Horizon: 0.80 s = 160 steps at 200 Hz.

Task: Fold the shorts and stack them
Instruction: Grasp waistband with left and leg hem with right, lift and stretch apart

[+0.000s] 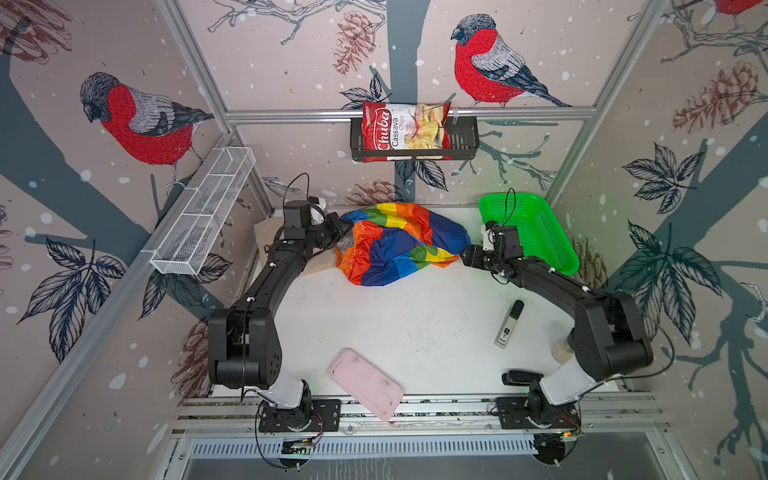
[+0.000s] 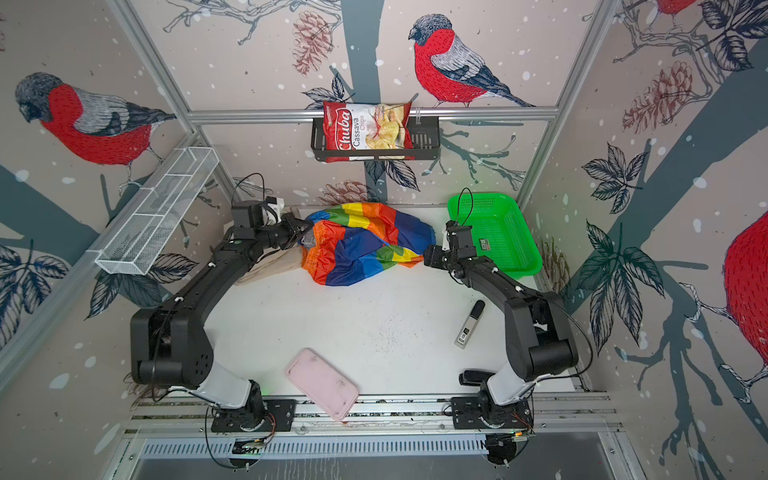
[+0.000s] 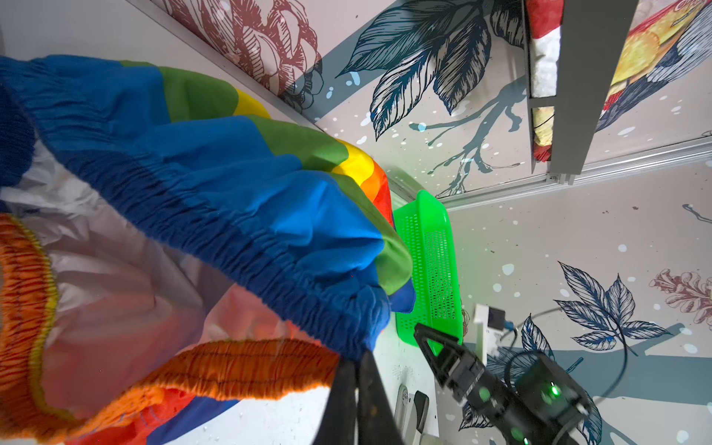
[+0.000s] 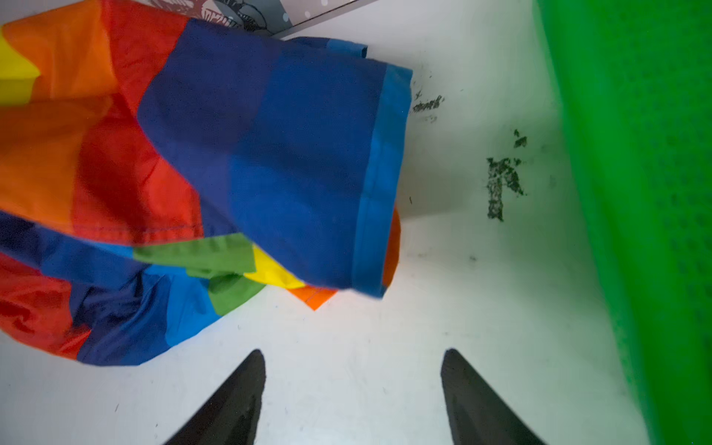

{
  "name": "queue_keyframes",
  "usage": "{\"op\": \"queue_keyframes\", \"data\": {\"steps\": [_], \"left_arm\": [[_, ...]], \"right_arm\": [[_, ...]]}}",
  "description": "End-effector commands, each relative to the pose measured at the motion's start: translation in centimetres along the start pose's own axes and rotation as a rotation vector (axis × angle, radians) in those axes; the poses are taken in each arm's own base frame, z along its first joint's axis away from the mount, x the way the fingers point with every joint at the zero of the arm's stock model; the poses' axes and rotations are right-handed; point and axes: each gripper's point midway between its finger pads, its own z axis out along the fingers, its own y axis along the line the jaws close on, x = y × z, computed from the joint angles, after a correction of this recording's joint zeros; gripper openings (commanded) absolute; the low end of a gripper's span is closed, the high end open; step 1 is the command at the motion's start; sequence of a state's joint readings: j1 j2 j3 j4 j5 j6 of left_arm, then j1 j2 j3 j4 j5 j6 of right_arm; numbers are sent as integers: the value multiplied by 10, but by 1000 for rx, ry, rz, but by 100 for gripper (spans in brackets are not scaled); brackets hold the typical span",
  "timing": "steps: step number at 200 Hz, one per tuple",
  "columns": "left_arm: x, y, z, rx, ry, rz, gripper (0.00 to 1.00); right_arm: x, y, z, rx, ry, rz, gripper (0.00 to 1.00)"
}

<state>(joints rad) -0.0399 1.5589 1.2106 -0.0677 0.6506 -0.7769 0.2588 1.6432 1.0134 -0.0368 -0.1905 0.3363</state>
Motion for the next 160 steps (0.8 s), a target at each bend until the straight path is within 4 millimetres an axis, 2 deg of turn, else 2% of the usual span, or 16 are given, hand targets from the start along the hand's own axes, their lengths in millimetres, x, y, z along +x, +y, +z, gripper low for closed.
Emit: {"op": "queue_keyframes", "data": {"steps": [1, 32, 48, 62, 70, 81, 91, 95, 109, 128, 160], "left_arm": [[-6, -4, -3, -5, -17, 41, 0], [-11, -2, -3, -13, -24, 45, 0], [-12, 0, 0, -10, -17, 40, 0], [-13, 1, 3, -4, -12, 34, 0], [-14, 2, 4, -5, -13, 28, 0], [-18, 0, 5, -1, -12, 25, 0], [-21, -4, 5, -3, -8, 18, 0], [-23, -7, 4, 2, -9, 21, 0], [-30, -23, -2, 25, -17, 41, 0], [-43, -48, -16, 61, -45, 85, 0], [-61, -75, -44, 173, -81, 69, 0]], "right_arm": [[-16, 10, 16, -73, -20, -20, 75], [-16, 8, 42, -81, 9, -9, 80], [-15, 11, 51, -110, 22, -5, 76], [-13, 19, 56, -151, 33, -5, 63], [-12, 23, 56, -171, 34, -5, 48], [-15, 26, 52, -187, 26, 2, 22], [-24, 30, 44, -195, 7, 4, 3], [-29, 32, 39, -198, -5, 1, 0], [-49, 38, 17, -202, -58, -9, 0], [-89, 40, -23, -170, -167, -25, 0], [-144, 22, -98, -105, -345, -3, 0]]}}
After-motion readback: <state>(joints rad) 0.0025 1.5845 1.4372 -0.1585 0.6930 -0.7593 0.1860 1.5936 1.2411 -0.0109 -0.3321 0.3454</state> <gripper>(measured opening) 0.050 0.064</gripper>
